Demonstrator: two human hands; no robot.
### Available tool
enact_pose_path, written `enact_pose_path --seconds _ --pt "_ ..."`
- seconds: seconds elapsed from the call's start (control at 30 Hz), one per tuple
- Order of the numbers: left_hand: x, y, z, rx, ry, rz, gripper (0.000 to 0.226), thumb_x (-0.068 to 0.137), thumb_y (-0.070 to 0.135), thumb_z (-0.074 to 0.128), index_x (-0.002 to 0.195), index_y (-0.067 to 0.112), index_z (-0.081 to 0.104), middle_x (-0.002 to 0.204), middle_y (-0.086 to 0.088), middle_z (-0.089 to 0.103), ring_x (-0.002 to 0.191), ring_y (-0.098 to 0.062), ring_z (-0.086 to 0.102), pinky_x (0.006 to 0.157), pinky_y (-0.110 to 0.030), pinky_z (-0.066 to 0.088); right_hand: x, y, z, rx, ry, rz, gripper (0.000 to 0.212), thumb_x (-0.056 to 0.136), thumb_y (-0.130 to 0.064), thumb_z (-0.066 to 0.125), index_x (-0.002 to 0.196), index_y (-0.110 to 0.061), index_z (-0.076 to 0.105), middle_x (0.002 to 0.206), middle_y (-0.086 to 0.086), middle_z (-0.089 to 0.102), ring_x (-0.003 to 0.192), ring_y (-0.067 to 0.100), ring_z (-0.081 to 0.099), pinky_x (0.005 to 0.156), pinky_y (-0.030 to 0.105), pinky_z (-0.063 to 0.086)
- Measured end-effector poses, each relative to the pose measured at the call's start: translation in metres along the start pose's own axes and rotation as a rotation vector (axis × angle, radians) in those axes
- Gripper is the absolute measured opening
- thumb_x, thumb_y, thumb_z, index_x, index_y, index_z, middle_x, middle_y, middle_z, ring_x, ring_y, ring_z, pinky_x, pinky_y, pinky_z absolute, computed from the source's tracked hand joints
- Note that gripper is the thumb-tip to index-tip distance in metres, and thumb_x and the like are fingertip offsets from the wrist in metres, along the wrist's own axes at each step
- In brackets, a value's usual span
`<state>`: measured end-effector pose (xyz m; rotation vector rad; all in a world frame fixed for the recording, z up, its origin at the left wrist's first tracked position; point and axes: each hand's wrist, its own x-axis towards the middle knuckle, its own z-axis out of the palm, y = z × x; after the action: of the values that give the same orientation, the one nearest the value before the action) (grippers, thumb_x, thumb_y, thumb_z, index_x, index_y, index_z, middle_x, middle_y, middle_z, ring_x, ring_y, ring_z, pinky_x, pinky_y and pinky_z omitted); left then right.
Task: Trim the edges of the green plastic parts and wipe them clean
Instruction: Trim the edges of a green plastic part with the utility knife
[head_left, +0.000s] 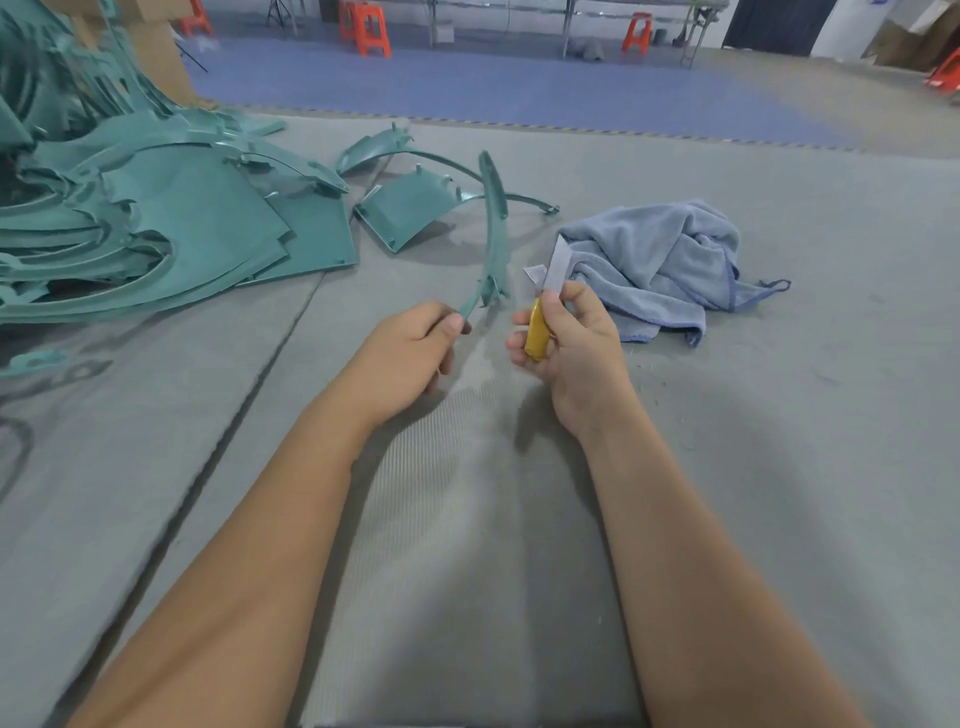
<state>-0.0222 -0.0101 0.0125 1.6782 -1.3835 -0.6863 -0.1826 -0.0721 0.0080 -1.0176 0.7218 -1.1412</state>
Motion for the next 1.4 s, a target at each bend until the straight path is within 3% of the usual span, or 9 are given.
enact_pose_path --seconds 0.1,0.27,0.53,0.7,0.8,0.93,1.1,1.3,1.4 --pt "-0.001 0.008 0.009 0.081 -0.028 0.005 0.023 0.1 0.029 0.046 0.093 0.016 0.064 0.066 0.008 0.059 0.052 -0.007 0.049 0.056 -0.027 0.039 -0.001 -0.003 0.0 -0.026 -0.03 0.01 0.012 0.103 -0.025 0.047 0.092 -0.02 0.05 0.063 0.006 0.061 0.047 0.014 0.047 0.047 0.022 0.037" --pt "-0.002 0.013 0.016 0.145 0.038 -0.026 0.025 0.096 0.03 0.05 0.092 0.01 0.065 0.076 -0.003 0.063 0.066 -0.017 0.053 0.064 -0.033 0.042 0.007 -0.002 -0.001 -0.008 0.02 0.09 0.058 0.104 -0.049 0.026 0.087 -0.016 0.07 0.057 -0.002 0.045 0.05 0.009 0.033 0.049 0.02 0.03" --pt "-0.001 0.005 0.008 0.197 0.126 0.011 0.016 0.093 0.032 0.051 0.083 0.022 0.056 0.074 -0.001 0.062 0.068 -0.02 0.056 0.064 -0.036 0.045 0.004 0.005 -0.003 -0.164 -0.06 -0.055 0.026 0.089 -0.031 0.055 0.066 -0.025 0.063 0.065 -0.003 0.045 0.058 0.009 0.032 0.057 0.025 0.023" --pt "0.002 -0.004 0.012 0.239 0.139 -0.038 0.02 0.094 0.037 0.047 0.08 0.025 0.055 0.07 0.005 0.057 0.066 -0.017 0.054 0.06 -0.034 0.04 0.003 0.002 -0.002 -0.167 -0.025 -0.067 0.024 0.077 -0.042 0.067 0.08 -0.019 0.061 0.062 -0.007 0.038 0.055 0.008 0.029 0.052 0.02 0.024" --pt "0.003 -0.006 0.015 0.292 0.148 -0.038 0.022 0.094 0.04 0.046 0.079 0.027 0.054 0.071 0.007 0.057 0.067 -0.014 0.055 0.056 -0.032 0.036 0.005 0.003 -0.005 -0.222 0.05 -0.079 0.019 0.076 -0.028 0.077 0.088 -0.019 0.065 0.063 -0.007 0.038 0.053 0.006 0.031 0.053 0.019 0.029" --pt "0.003 -0.007 0.017 0.343 0.157 -0.028 0.022 0.094 0.04 0.046 0.076 0.029 0.052 0.069 0.01 0.056 0.065 -0.01 0.053 0.053 -0.03 0.031 0.009 0.006 0.001 -0.326 0.055 -0.073 0.009 0.084 -0.02 0.075 0.078 -0.019 0.068 0.059 -0.006 0.044 0.05 0.004 0.038 0.054 0.017 0.033" --pt "0.004 -0.008 0.017 0.387 0.141 -0.011 0.023 0.093 0.04 0.046 0.075 0.028 0.051 0.069 0.01 0.056 0.067 -0.009 0.053 0.053 -0.03 0.03 0.011 0.012 0.005 -0.483 0.016 -0.155 0.017 0.087 -0.013 0.071 0.072 -0.02 0.068 0.066 -0.001 0.057 0.068 0.014 0.048 0.07 0.029 0.041" --pt "0.003 -0.006 0.013 0.254 0.111 -0.067 0.022 0.091 0.04 0.045 0.081 0.026 0.058 0.073 0.005 0.06 0.072 -0.018 0.058 0.064 -0.035 0.041 0.016 0.004 -0.008 -0.338 0.207 -0.18 0.018 0.09 -0.022 0.068 0.072 -0.024 0.065 0.053 -0.018 0.041 0.055 0.005 0.034 0.058 0.021 0.031" --pt "0.002 -0.005 0.014 0.189 0.137 -0.046 0.035 0.097 0.041 0.036 0.082 0.02 0.059 0.065 0.004 0.053 0.063 -0.02 0.051 0.06 -0.035 0.037 0.014 -0.001 -0.009 -0.434 0.071 -0.066 0.034 0.083 -0.058 0.057 0.078 -0.027 0.071 0.053 -0.018 0.037 0.049 0.002 0.032 0.049 0.014 0.03"
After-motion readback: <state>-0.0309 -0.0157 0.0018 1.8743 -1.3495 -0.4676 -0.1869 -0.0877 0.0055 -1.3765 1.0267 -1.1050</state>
